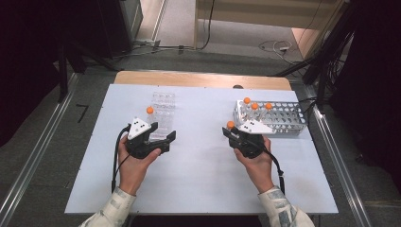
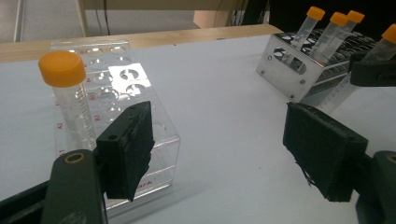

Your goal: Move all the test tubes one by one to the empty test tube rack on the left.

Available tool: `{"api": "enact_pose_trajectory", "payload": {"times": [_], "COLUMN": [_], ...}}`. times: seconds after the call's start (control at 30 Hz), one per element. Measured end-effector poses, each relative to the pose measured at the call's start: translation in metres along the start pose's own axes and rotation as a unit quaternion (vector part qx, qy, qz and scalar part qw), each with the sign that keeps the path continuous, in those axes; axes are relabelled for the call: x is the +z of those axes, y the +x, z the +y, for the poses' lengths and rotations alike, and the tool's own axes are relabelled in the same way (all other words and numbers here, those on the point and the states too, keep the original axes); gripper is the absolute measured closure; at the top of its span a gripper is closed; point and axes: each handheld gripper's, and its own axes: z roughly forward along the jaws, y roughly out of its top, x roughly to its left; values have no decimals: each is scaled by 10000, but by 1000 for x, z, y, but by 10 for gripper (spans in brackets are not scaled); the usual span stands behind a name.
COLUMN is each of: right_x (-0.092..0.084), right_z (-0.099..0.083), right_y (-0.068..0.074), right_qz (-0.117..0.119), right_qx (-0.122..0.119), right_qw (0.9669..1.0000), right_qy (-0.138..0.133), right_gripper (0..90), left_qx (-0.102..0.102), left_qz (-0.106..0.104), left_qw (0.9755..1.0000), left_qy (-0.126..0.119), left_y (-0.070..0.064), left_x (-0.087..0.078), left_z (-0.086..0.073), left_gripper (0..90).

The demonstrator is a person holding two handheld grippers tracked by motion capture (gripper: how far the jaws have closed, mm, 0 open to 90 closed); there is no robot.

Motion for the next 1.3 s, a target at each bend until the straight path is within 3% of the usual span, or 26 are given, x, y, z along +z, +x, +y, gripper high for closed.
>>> {"api": "enact_pose_trajectory", "payload": {"times": [0.53, 1.17, 1.3], "right_x": [19, 36, 37], "right_z": [3, 7, 7], "right_y": [30, 59, 62], "right_qz": [323, 647, 698], "right_qx": [-159, -423, -439], "right_qw": [9993, 9968, 9964], "right_qy": [94, 205, 208], "right_gripper": [715, 715, 715], "left_qx": [96, 354, 514], "left_qz": [-233, -738, -715], "left_qw": [9996, 9966, 9961], "left_qy": [-81, -1, 41], "left_y": [-13, -47, -53], "left_x": [5, 23, 26], "left_z": [3, 11, 14], "left_gripper": [244, 324, 325]}}
